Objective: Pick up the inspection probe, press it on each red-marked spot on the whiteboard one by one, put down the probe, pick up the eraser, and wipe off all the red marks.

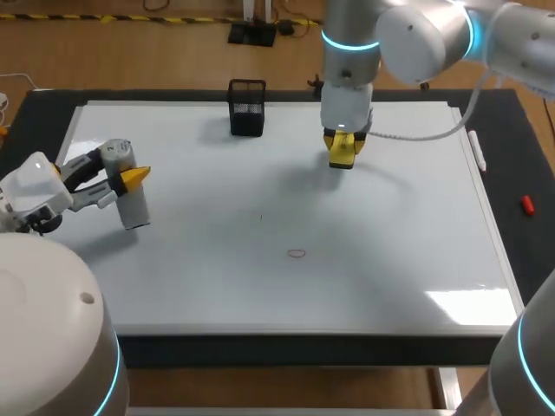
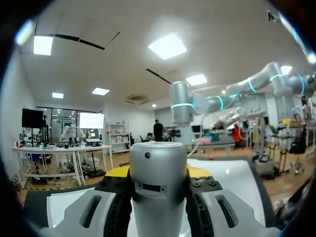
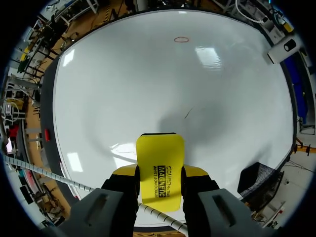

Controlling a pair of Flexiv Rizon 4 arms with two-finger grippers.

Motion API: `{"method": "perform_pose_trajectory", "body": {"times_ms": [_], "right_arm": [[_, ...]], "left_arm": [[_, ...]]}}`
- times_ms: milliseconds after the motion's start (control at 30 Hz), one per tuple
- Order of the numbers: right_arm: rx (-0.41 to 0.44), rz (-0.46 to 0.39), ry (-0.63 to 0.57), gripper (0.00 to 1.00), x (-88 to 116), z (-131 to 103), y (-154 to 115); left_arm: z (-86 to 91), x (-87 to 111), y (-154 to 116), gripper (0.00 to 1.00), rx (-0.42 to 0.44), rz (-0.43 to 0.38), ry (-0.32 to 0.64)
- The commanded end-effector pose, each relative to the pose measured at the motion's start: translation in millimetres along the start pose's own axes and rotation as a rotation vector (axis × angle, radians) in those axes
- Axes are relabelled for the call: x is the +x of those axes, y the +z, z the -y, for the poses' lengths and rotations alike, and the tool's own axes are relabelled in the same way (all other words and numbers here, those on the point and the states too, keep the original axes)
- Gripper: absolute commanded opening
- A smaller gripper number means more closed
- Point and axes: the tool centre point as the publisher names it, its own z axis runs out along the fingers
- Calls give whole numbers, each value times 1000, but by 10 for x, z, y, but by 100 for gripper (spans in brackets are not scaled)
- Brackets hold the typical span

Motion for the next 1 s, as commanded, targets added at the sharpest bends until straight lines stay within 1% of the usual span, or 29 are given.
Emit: {"method": "perform_pose_trajectory", "body": {"times_ms": [33,67,167,233,367,600,633,800,833,1000], "right_arm": [[34,-22,-2,0,-83,-276,-87],[35,-19,-6,0,-109,-389,-97],[41,-3,-14,0,-167,-630,-84],[36,16,-27,0,-206,-807,-57],[34,24,-33,0,-269,-1142,4],[39,42,-72,0,-396,-1648,61],[48,29,-80,0,-424,-1713,68],[36,34,-108,0,-564,-1985,160],[40,23,-119,0,-589,-2027,181],[37,32,-139,0,-668,-2202,191]], "left_arm": [[10,4,-2,0,1,1,0],[10,4,-2,0,1,1,0],[10,4,-2,0,1,1,0],[10,4,-2,0,1,1,0],[10,4,-2,0,1,1,0],[10,4,-2,0,1,1,0],[10,4,-2,0,1,1,0],[10,4,-2,0,1,1,0],[10,4,-2,0,1,1,0],[10,4,-2,0,1,1,0]]}}
